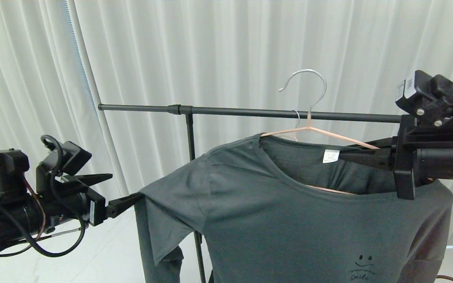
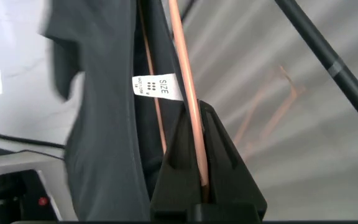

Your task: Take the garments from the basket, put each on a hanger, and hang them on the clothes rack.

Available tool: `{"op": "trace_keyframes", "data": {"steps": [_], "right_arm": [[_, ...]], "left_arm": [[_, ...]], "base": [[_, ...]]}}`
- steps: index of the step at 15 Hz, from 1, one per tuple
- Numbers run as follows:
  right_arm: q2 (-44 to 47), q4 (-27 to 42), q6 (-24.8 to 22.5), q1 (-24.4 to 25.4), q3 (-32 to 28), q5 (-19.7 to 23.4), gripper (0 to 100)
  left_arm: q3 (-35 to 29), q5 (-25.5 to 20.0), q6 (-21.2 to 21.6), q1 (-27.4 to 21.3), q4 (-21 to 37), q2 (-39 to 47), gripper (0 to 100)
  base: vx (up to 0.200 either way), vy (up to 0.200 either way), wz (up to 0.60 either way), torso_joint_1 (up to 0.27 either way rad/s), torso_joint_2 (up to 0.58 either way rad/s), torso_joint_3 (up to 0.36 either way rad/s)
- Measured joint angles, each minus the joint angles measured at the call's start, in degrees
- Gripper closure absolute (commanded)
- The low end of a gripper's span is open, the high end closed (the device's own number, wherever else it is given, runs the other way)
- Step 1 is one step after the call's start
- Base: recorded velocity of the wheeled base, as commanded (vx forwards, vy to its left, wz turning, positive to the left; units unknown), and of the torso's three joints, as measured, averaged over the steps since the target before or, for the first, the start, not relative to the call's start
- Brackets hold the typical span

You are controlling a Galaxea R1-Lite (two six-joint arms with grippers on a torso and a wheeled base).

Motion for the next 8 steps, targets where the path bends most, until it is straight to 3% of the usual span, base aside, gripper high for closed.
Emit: {"op": "trace_keyframes", "data": {"steps": [2, 5, 8], "right_arm": [[-0.6, 1.6, 0.2, -2.9, 0.0, -0.6, 100], [-2.8, 6.3, 0.2, -6.9, 0.2, -1.6, 100], [-5.7, 12.3, 0.3, -9.9, 0.3, -2.9, 100]], "left_arm": [[0.0, 0.0, -6.7, -2.1, 0.0, -4.2, 0], [1.1, 0.0, -9.9, -3.1, 0.0, -9.1, 0], [1.7, 2.4, -9.8, -3.0, 0.0, -10.3, 0]], "base": [[0.000, 0.000, 0.00, 0.000, 0.00, 0.000], [0.000, 0.000, 0.00, 0.000, 0.00, 0.000], [0.000, 0.000, 0.00, 0.000, 0.00, 0.000]]}}
